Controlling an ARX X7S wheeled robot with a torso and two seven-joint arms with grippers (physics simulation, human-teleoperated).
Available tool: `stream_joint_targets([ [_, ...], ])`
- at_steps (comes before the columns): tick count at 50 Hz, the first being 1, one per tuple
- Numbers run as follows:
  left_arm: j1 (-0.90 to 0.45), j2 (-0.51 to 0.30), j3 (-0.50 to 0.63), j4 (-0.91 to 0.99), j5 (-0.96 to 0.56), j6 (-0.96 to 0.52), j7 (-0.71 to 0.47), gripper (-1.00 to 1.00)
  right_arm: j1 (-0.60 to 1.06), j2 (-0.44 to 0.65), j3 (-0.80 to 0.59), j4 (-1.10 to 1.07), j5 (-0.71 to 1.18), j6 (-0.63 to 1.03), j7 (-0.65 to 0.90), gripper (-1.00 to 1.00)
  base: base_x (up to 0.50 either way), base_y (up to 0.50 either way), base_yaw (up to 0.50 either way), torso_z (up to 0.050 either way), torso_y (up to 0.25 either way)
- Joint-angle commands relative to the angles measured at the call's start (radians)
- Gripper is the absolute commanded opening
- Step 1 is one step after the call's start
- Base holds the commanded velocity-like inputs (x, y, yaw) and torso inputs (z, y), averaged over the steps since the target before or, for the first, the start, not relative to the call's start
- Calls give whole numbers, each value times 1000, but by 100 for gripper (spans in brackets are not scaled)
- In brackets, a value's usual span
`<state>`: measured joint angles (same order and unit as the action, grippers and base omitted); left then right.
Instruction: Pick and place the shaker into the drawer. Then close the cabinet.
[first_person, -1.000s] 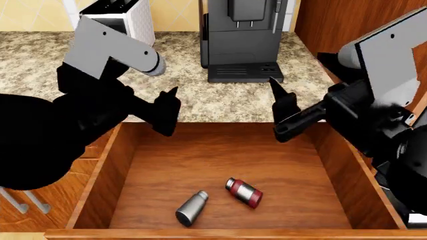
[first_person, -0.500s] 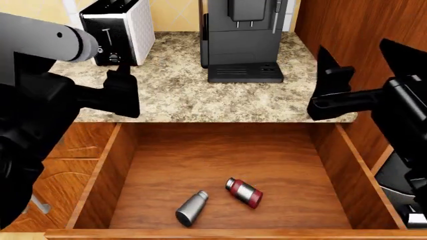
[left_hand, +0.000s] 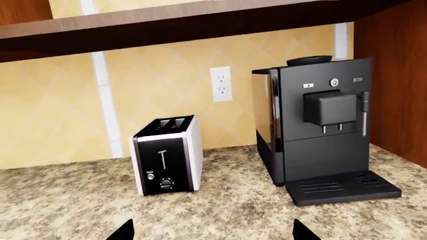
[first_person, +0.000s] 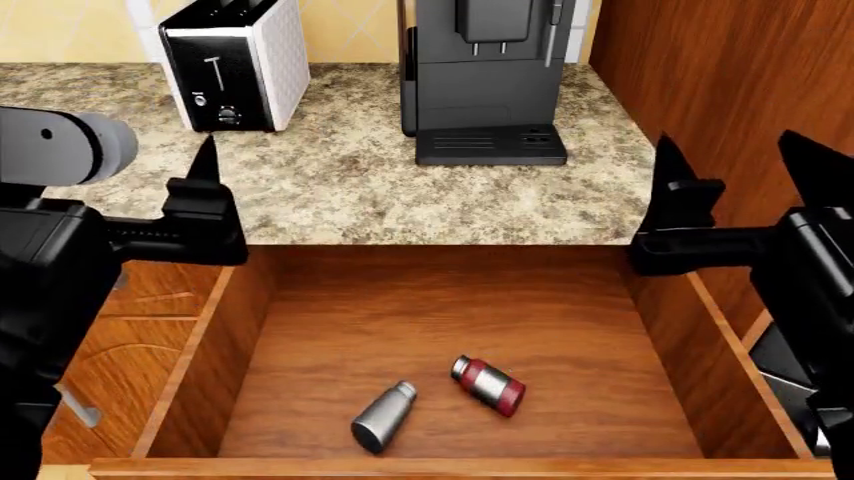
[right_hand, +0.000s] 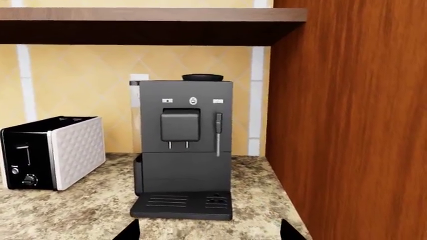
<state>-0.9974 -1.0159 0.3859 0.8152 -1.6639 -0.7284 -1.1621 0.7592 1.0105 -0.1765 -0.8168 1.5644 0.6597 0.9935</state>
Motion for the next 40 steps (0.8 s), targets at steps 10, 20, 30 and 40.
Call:
stream_joint_targets([
  [10, 379, -161, -127, 97, 136, 193, 7, 100, -292, 63, 110, -15, -176, -98, -73, 100, 0, 0, 0, 0, 0],
  [20, 518, -209, -174, 129, 185, 263, -6, 100, -364, 52, 118, -18, -236, -119, -91, 100, 0, 0, 0, 0, 0],
  [30, 521, -202, -170, 135, 192, 256, -13, 100, -393, 49, 128, -25, -270, -134, -102, 100, 0, 5, 0, 0, 0],
  [40, 551, -195, -172, 129, 220, 266, 0, 100, -384, 40, 116, -24, -276, -127, -99, 100, 0, 249, 0, 0, 0],
])
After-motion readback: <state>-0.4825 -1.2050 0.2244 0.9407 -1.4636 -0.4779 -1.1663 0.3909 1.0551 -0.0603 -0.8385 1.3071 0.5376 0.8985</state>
